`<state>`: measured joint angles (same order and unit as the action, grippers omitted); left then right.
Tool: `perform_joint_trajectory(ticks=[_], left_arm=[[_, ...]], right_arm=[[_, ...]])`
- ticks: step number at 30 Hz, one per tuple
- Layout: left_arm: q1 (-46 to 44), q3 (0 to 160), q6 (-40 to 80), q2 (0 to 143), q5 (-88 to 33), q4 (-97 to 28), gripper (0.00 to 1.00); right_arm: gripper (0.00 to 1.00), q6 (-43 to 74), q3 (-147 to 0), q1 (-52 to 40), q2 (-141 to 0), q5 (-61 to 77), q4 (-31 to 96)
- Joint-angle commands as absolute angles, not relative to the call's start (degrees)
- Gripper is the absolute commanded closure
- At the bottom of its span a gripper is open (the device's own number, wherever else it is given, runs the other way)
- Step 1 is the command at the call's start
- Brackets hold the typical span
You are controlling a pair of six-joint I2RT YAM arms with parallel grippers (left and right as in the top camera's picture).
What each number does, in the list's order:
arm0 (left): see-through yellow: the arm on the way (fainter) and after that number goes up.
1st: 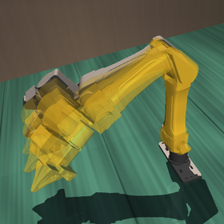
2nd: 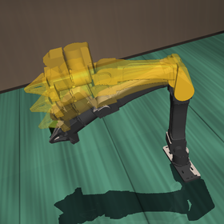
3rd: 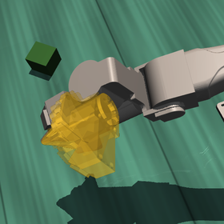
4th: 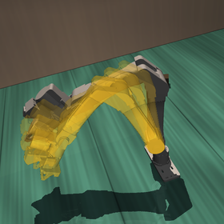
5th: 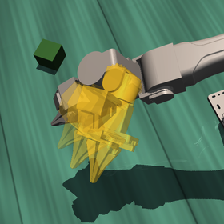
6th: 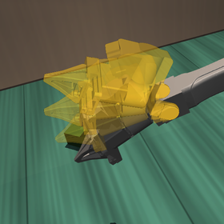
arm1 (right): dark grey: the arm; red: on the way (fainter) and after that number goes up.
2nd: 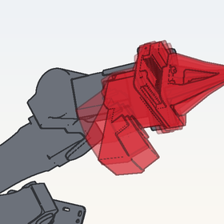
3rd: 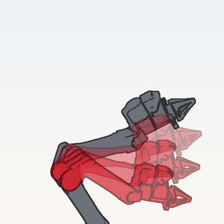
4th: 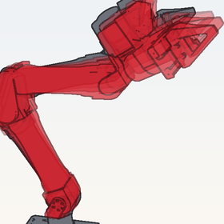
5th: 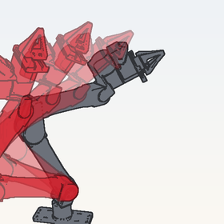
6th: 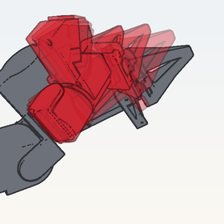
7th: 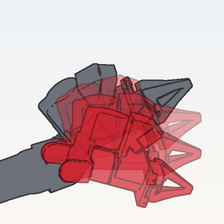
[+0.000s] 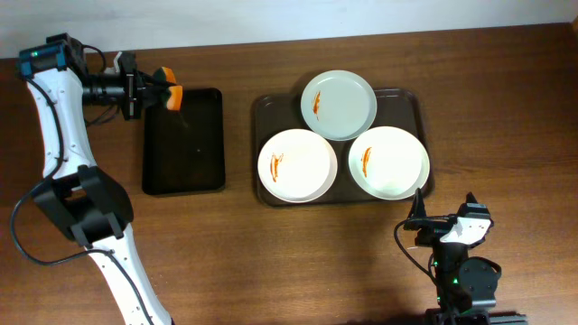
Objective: Clean dirty plates on tray and stack at the side
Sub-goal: 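Lift the sponge with the left gripper out of the black tray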
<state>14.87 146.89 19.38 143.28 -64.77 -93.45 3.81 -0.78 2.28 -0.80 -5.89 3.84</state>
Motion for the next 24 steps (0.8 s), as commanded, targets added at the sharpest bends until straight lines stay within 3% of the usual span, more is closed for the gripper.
perform_joint_trajectory(ticks=[1,7,11,12,16,19,21,24], left_arm=[[15.2,146.8,19.9,143.4,-66.0,-93.0,1.0],[15.2,146.7,19.9,143.4,-61.3,-92.2,1.0],[13.9,146.6,15.0,143.4,-28.4,-92.8,1.0],[12.0,145.6,12.0,143.4,-25.4,-93.7,1.0],[6.1,144.6,6.6,143.2,-25.2,-90.8,1.0],[6.1,153.5,6.5,140.0,-25.0,-94.7,1.0],[5.5,159.2,6.6,137.3,-18.9,-94.6,1.0],[3.7,152.2,6.5,141.0,-13.0,-93.0,1.0]], right_arm=[[0.02,3.4,-0.3,2.7,-0.4,-5.8,4.1],[0.02,3.4,-0.3,2.7,-0.4,-5.8,4.1],[0.02,3.4,-0.3,2.7,-0.4,-5.8,4.1],[0.02,3.4,-0.3,2.7,-0.4,-5.8,4.1],[0.02,3.4,-0.3,2.7,-0.4,-5.8,4.1],[0.02,3.4,-0.3,2.7,-0.4,-5.8,4.1],[0.02,3.4,-0.3,2.7,-0.4,-5.8,4.1],[0.02,3.4,-0.3,2.7,-0.4,-5.8,4.1]])
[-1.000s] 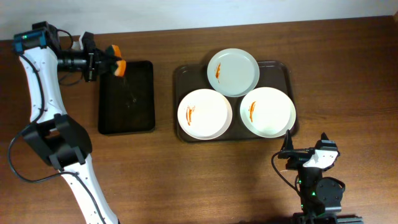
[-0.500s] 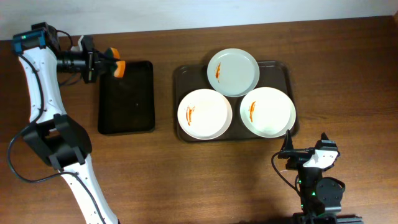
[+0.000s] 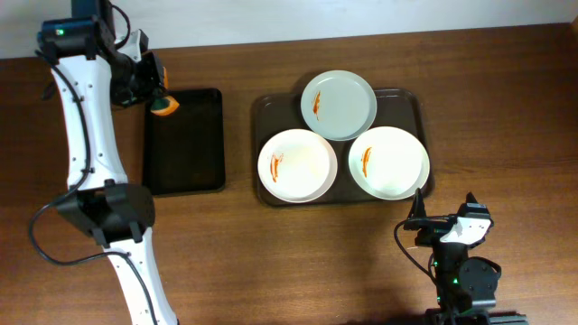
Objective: Clean dirty plates on tray and stack at the side
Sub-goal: 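Lift the sponge with the left gripper out of the black tray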
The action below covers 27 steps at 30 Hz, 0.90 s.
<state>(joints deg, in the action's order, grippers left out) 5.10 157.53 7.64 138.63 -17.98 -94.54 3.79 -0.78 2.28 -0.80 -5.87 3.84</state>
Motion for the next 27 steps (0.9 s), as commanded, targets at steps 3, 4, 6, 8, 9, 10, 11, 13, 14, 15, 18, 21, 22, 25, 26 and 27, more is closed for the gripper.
perform_joint_trajectory(ticks=[3,4,6,8,9,10,11,13,14,15,18,21,22,25,26,27], left_arm=[[2.2,141.0,6.5,144.3,-6.6,-89.7,1.0],[2.2,143.4,6.5,143.7,-3.4,-92.2,1.0],[2.1,153.2,6.5,140.6,-2.8,-96.7,1.0],[1.5,158.4,6.5,136.7,-3.0,-95.5,1.0],[0.9,158.4,6.5,136.6,-3.0,-95.0,1.0],[0.2,156.1,6.6,138.5,-3.0,-95.0,1.0],[-0.2,153.5,6.6,140.4,-3.0,-94.0,1.0],[-0.6,147.2,6.5,145.0,-2.9,-92.3,1.0],[-0.6,146.4,6.5,145.4,-2.7,-92.7,1.0],[-0.6,148.4,6.3,144.6,-1.0,-95.2,1.0],[-0.7,153.4,5.7,136.3,-1.3,-96.1,1.0],[-1.0,151.1,6.0,135.1,-1.2,-94.7,1.0],[-1.0,145.6,6.8,135.8,-1.3,-93.5,1.0],[-1.1,129.8,6.7,136.1,-1.2,-87.8,1.0],[-1.1,129.8,6.7,136.0,-1.2,-88.7,1.0],[-1.1,132.7,6.7,135.3,-1.2,-91.7,1.0]], right_arm=[[0.02,3.4,-0.3,2.7,-0.4,-5.8,4.1],[0.02,3.4,-0.3,2.7,-0.4,-5.8,4.1],[0.02,3.4,-0.3,2.7,-0.4,-5.8,4.1],[0.02,3.4,-0.3,2.7,-0.4,-5.8,4.1],[0.02,3.4,-0.3,2.7,-0.4,-5.8,4.1],[0.01,3.4,-0.3,2.7,-0.4,-5.8,4.1],[0.02,3.4,-0.3,2.7,-0.4,-5.8,4.1],[0.02,3.4,-0.3,2.7,-0.4,-5.8,4.1],[0.02,3.4,-0.3,2.7,-0.4,-5.8,4.1],[0.02,3.4,-0.3,2.7,-0.4,-5.8,4.1],[0.02,3.4,-0.3,2.7,-0.4,-5.8,4.1],[0.02,3.4,-0.3,2.7,-0.4,-5.8,4.1],[0.02,3.4,-0.3,2.7,-0.4,-5.8,4.1],[0.02,3.4,-0.3,2.7,-0.4,-5.8,4.1],[0.02,3.4,-0.3,2.7,-0.4,-5.8,4.1],[0.02,3.4,-0.3,2.7,-0.4,-5.8,4.1]])
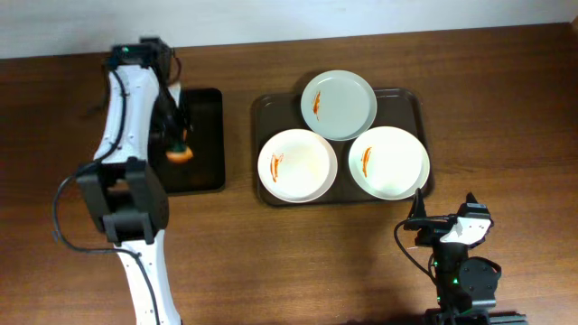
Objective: Clean dirty plates on tray and stack at the side
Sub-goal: 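Lift the sponge with the left gripper out of the black tray, then carry the sponge with the left gripper onto the front-left plate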
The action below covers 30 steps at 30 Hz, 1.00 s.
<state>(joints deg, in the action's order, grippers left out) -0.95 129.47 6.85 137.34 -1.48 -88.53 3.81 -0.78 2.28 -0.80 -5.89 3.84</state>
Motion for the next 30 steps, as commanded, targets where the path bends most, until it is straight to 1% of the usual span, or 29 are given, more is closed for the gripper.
perform_joint_trajectory(ticks=[1,3,4,5,8,9,12,13,15,16,17,18,19,21,22,23,25,28,29,30], left_arm=[[-1.1,136.2,6.7,134.3,-1.2,-93.6,1.0],[-1.4,147.1,6.8,131.2,-2.1,-95.7,1.0],[-1.9,147.6,6.8,130.8,-2.1,-94.8,1.0],[-2.3,145.3,6.8,131.4,-2.2,-93.7,1.0],[-4.3,129.3,6.8,131.8,-2.1,-85.4,1.0],[-4.6,128.6,6.8,131.7,-2.1,-86.4,1.0],[-4.8,139.2,6.8,128.3,-2.2,-92.8,1.0],[-5.1,142.8,6.8,126.5,-3.6,-93.7,1.0],[-6.4,144.3,6.8,124.4,-10.7,-93.6,1.0],[-7.6,144.1,6.8,124.5,-13.9,-94.0,1.0],[-10.8,141.7,6.8,125.1,-15.5,-94.1,1.0],[-12.8,139.2,6.8,125.1,-15.5,-93.5,1.0],[-17.1,132.9,6.8,125.1,-15.1,-90.0,1.0],[-22.2,122.0,7.8,125.1,-14.0,-80.7,1.0],[-25.8,112.6,12.5,125.1,-14.0,-73.1,1.0],[-27.2,109.3,12.6,125.1,-14.0,-70.1,1.0],[-31.9,100.0,12.6,125.1,-13.7,-59.7,1.0],[-34.3,97.3,14.6,125.3,-9.1,-51.3,1.0],[-34.3,97.3,14.6,125.3,-9.2,-49.8,0.98],[-34.3,97.3,14.5,125.3,-9.1,-48.8,0.89]], right_arm=[[0.02,3.4,-0.3,2.7,-0.4,-5.8,4.1],[0.02,3.4,-0.3,2.7,-0.4,-5.8,4.1],[0.02,3.4,-0.3,2.7,-0.4,-5.8,4.1],[0.02,3.4,-0.3,2.7,-0.4,-5.8,4.1],[0.02,3.4,-0.3,2.7,-0.4,-5.8,4.1],[0.01,3.4,-0.3,2.7,-0.4,-5.8,4.1],[0.02,3.4,-0.3,2.7,-0.4,-5.8,4.1],[0.02,3.4,-0.3,2.7,-0.4,-5.8,4.1],[0.02,3.4,-0.3,2.7,-0.4,-5.8,4.1],[0.02,3.4,-0.3,2.7,-0.4,-5.8,4.1],[0.02,3.4,-0.3,2.7,-0.4,-5.8,4.1],[0.02,3.4,-0.3,2.7,-0.4,-5.8,4.1],[0.02,3.4,-0.3,2.7,-0.4,-5.8,4.1],[0.02,3.4,-0.3,2.7,-0.4,-5.8,4.1],[0.02,3.4,-0.3,2.7,-0.4,-5.8,4.1],[0.02,3.4,-0.3,2.7,-0.4,-5.8,4.1],[0.02,3.4,-0.3,2.7,-0.4,-5.8,4.1],[0.02,3.4,-0.3,2.7,-0.4,-5.8,4.1],[0.02,3.4,-0.3,2.7,-0.4,-5.8,4.1],[0.02,3.4,-0.3,2.7,-0.4,-5.8,4.1]])
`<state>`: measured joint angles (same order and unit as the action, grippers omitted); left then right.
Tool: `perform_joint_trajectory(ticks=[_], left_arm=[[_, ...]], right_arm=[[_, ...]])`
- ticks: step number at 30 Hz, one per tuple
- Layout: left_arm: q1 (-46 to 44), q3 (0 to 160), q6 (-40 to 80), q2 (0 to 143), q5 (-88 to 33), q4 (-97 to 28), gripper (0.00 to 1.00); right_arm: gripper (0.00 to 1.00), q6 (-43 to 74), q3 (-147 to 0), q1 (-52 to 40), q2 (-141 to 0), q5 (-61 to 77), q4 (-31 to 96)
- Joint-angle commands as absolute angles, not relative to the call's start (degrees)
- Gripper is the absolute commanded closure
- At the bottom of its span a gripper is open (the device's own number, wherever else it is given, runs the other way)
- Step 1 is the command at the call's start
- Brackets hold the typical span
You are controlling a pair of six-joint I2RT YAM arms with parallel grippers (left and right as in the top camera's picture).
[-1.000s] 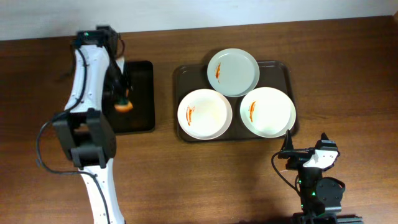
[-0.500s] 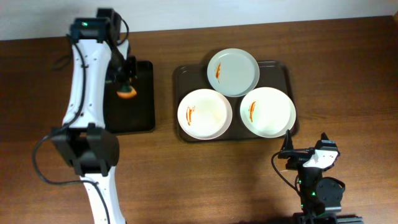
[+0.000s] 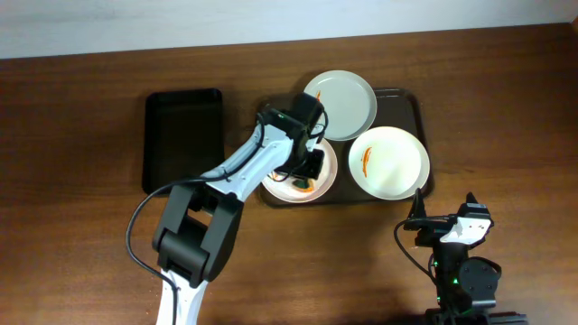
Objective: Clean dirty plates on tray and stack at the side
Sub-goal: 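Carry the sponge with the left gripper onto the front-left plate, then grasp the rim of the front-left plate with the right gripper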
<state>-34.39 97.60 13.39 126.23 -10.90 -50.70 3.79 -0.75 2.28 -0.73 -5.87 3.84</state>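
Note:
Three plates lie on the brown tray (image 3: 414, 101). The pale green plate (image 3: 348, 90) at the back and the white plate (image 3: 393, 162) at the right each carry an orange-red streak. My left gripper (image 3: 304, 178) is down on the front-left white plate (image 3: 275, 179), shut on an orange sponge (image 3: 305, 186) that touches the plate's surface. That plate's streak is hidden under the gripper. My right gripper (image 3: 424, 219) sits folded near the table's front edge, right of the tray; whether it is open or shut does not show.
A black rectangular tray (image 3: 183, 140) lies to the left of the brown tray with nothing in it. The left arm crosses the table diagonally from the front left to the plates. Bare wooden table surrounds both trays.
My left gripper, still holding the orange sponge, has moved from the left edge of the black tray to the front-left white plate on the brown tray. The right arm has not moved.
My left gripper held the orange sponge at the black tray's back-left corner, and stayed there at the second moment. Then it was farther forward along that tray's left edge. Now it rests with the sponge on the front-left white plate.

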Motion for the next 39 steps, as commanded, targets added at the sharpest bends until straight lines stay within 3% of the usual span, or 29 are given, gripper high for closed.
perform_joint_trajectory(ticks=[1,2,3,4,10,11,12,21,23,25,29,30,32,35,37,39], left_arm=[[-34.3,97.3,14.5,125.3,-9.1,-48.4,0.77],[-34.3,97.3,14.5,125.2,-8.7,-48.4,0.69],[-33.9,98.0,14.5,124.9,-8.6,-49.5,0.36],[-33.2,99.8,14.5,124.1,-7.6,-51.9,0.2],[-29.8,105.9,14.5,115.0,-5.1,-63.2,0.18],[-29.9,105.9,14.5,114.8,-5.1,-66.3,0.03],[-29.9,105.8,14.5,115.1,-5.1,-68.5,0.0],[-31.8,105.8,14.5,117.1,-5.1,-70.6,0.0],[-32.0,105.8,14.5,117.1,-5.1,-70.5,0.0],[-32.0,105.8,14.5,117.1,-4.6,-69.7,0.0],[-32.0,105.8,14.5,117.1,-3.5,-70.0,0.0],[-32.0,105.8,14.5,117.1,-3.1,-70.0,0.0],[-32.0,105.8,14.5,117.1,-2.3,-70.0,0.0],[-32.0,105.8,14.5,117.1,-2.2,-70.0,0.0],[-32.0,105.8,14.5,117.1,-2.1,-69.9,0.0],[-32.0,105.8,14.5,117.1,-2.1,-70.0,0.0]], right_arm=[[0.02,3.4,-0.3,2.7,-0.4,-5.8,4.1],[0.02,3.4,-0.3,2.7,-0.4,-5.8,4.1],[0.02,3.4,-0.3,2.7,-0.4,-5.8,4.1],[0.02,3.4,-0.3,2.7,-0.4,-5.8,4.1],[0.02,3.4,-0.3,2.7,-0.4,-5.8,4.1],[0.02,3.4,-0.3,2.7,-0.4,-5.8,4.1],[0.01,3.4,-0.3,2.7,-0.4,-5.8,4.1],[0.02,3.4,-0.3,2.7,-0.4,-5.8,4.1],[0.01,8.0,-0.3,2.7,-0.4,2.2,-1.1],[0.02,28.2,-0.3,2.7,-0.4,35.2,-1.8],[0.02,34.6,-0.3,2.7,-0.4,40.6,-16.5],[0.02,35.4,-1.3,2.7,-0.4,39.6,-25.2],[0.02,31.2,-6.5,2.7,-0.5,32.3,-27.4],[0.02,14.8,-23.7,2.7,-5.7,25.6,-9.4],[0.02,3.7,-45.0,2.7,-22.5,24.6,15.9],[0.02,-1.4,-58.9,2.7,-36.3,24.8,32.7]])
